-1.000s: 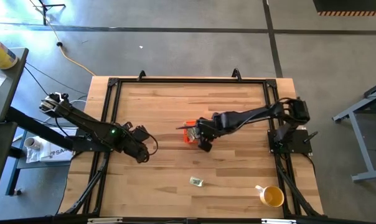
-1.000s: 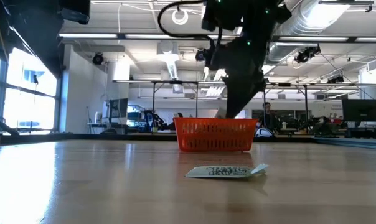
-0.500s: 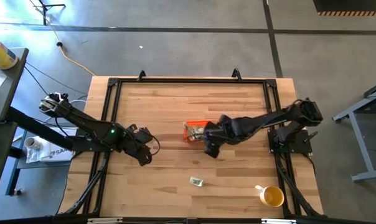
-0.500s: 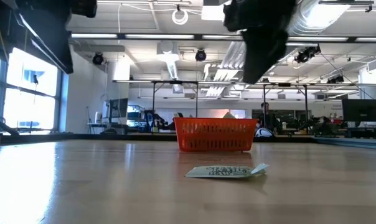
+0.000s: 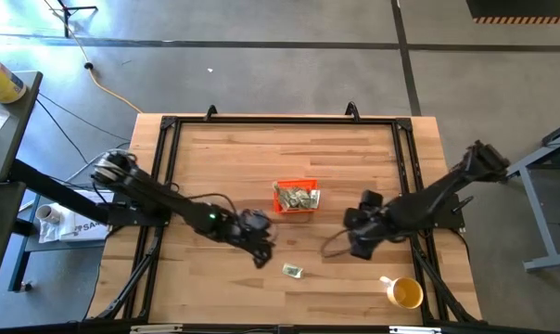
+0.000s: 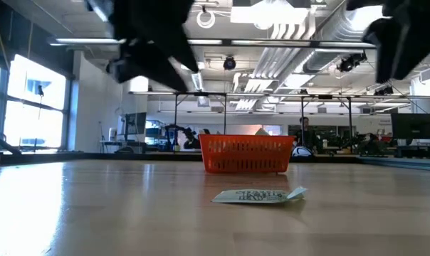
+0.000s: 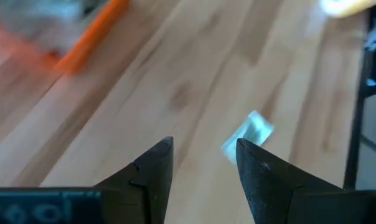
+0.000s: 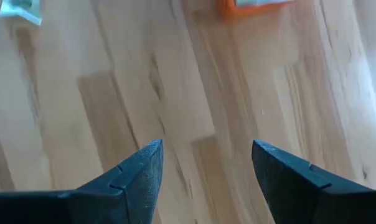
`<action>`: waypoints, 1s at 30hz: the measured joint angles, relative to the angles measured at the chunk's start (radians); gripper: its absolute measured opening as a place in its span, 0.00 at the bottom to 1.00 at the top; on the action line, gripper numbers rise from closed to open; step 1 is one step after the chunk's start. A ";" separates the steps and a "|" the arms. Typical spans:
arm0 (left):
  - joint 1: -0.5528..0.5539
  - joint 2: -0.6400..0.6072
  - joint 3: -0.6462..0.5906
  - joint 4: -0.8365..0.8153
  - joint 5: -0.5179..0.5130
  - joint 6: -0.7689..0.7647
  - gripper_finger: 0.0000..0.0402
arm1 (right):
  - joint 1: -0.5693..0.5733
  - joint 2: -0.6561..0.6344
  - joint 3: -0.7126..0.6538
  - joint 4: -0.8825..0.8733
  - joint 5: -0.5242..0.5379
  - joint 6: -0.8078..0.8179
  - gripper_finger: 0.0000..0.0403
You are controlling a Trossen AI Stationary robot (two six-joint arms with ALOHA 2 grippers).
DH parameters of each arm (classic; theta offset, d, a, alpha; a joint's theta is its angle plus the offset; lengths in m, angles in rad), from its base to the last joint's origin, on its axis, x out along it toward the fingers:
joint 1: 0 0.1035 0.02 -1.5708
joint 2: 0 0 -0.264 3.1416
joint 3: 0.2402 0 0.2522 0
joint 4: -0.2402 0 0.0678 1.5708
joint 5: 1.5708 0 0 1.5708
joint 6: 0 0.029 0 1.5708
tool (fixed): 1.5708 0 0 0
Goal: Pick and place Stevia / Truvia into bins
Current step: Put the light green stevia packet into the orange basket
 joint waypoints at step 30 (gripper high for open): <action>-0.003 0.482 0.330 0.068 0.211 0.626 0.66 | 0.167 -0.187 -0.194 0.119 0.114 0.044 0.59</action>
